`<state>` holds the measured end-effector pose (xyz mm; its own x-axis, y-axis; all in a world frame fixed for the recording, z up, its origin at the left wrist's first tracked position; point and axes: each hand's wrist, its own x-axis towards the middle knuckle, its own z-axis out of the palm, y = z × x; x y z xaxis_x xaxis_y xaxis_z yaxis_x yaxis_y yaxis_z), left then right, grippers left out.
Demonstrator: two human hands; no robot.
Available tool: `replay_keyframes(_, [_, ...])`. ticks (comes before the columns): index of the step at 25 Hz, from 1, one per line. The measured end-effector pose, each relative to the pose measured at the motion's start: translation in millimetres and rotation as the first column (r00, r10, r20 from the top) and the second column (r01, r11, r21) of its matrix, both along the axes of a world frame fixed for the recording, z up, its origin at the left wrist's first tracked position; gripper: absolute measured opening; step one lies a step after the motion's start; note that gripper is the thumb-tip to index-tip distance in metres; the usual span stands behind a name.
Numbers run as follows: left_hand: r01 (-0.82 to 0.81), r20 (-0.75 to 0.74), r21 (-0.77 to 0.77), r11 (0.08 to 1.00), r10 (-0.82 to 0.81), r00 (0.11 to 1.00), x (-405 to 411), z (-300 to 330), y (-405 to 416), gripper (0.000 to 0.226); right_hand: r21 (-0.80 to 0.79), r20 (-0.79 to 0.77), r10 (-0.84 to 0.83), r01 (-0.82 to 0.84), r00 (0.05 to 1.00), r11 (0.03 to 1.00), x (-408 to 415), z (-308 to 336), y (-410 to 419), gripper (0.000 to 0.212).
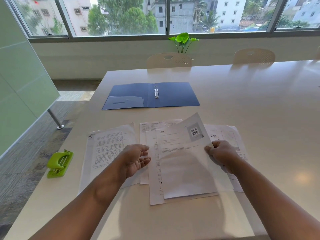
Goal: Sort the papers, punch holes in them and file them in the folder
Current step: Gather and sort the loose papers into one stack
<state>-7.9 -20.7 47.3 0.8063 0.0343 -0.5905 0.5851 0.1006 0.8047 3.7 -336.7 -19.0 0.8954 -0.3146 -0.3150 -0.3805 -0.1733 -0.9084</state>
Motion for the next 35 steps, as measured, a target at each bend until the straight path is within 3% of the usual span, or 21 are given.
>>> replay_keyframes(8, [0.077, -0.052, 0.079, 0.994, -0.073, 0.996, 3, 3, -4, 0.010, -0.023, 0.004, -0.016, 0.016, 1.000, 1.000, 2, -5, -1, 0.018])
replay_keyframes(12, [0.200, 0.083, 0.363, 0.910, -0.245, 0.966, -3, 3, -15, 0.011, 0.062, -0.011, -0.025, 0.026, 1.000, 0.998, -1, 1, -4, 0.011])
replay_keyframes(16, [0.077, 0.266, 0.481, 0.873, -0.230, 0.936, -1, 17, -10, 0.010, 0.275, -0.058, -0.050, 0.064, 0.997, 0.959, -9, 17, -11, 0.010])
replay_keyframes(18, [0.013, 0.335, 0.566, 0.824, -0.245, 0.910, 3, 32, -1, 0.014, 0.352, -0.042, -0.035, 0.047, 0.999, 0.935, -12, 25, -15, 0.013])
replay_keyframes(21, [0.026, 0.351, 0.699, 0.714, -0.375, 0.858, 16, 54, 13, 0.017, 0.336, 0.054, -0.054, 0.033, 0.997, 0.941, -8, 42, -23, 0.013])
replay_keyframes(27, [0.204, 0.038, 0.940, 0.275, -0.678, 0.734, 43, 80, 24, 0.026, 0.265, 0.137, 0.073, -0.107, 0.988, 0.958, 0, 72, -23, 0.013])
replay_keyframes(29, [0.200, 0.002, 0.961, 0.193, -0.725, 0.689, 45, 82, 22, 0.024, 0.231, 0.132, 0.143, -0.170, 0.981, 0.958, 3, 73, -18, 0.016])
replay_keyframes(32, [0.195, 0.018, 0.963, 0.186, -0.767, 0.642, 44, 85, 18, 0.029, 0.084, 0.137, 0.218, -0.231, 0.966, 0.969, 7, 72, -13, 0.015])
replay_keyframes(35, [0.169, 0.100, 0.950, 0.262, -0.770, 0.630, 47, 84, 20, 0.027, 0.018, 0.145, 0.270, -0.276, 0.952, 0.961, 6, 74, -11, 0.012])
